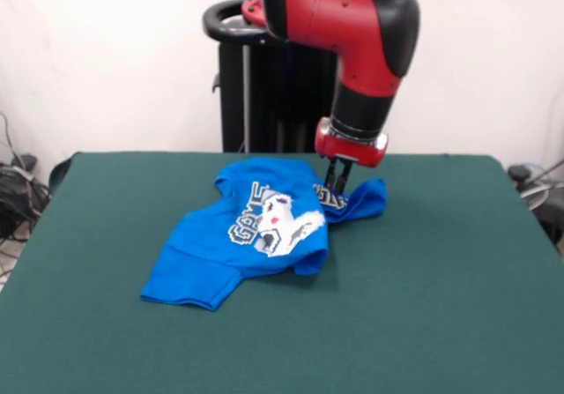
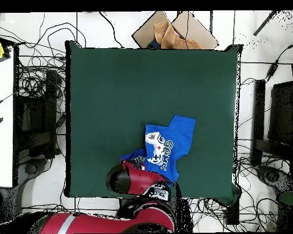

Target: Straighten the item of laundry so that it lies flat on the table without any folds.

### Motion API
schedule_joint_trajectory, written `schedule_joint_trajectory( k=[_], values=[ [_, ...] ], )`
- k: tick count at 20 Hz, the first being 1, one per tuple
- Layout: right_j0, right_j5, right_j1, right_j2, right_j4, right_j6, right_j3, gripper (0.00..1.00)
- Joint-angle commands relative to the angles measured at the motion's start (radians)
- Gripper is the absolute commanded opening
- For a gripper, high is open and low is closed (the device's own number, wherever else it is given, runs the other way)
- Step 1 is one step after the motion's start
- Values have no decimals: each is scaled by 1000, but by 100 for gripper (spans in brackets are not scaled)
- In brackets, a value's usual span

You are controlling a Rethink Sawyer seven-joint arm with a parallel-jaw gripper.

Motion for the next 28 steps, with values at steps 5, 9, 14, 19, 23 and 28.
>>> schedule_joint_trajectory(
  k=[5, 9, 14, 19, 23, 28],
  values=[
    [8, -24, -30, 70, 114, 257, -38, 0],
    [15, -5, -59, 66, 144, 262, -44, 0],
    [-6, 99, -137, 98, 160, 239, -21, 0],
    [-16, 230, -210, 106, 176, 207, -25, 0],
    [-12, 216, -182, 97, 183, 201, -51, 0],
    [13, 168, -113, 55, 182, 198, -95, 0]
  ],
)
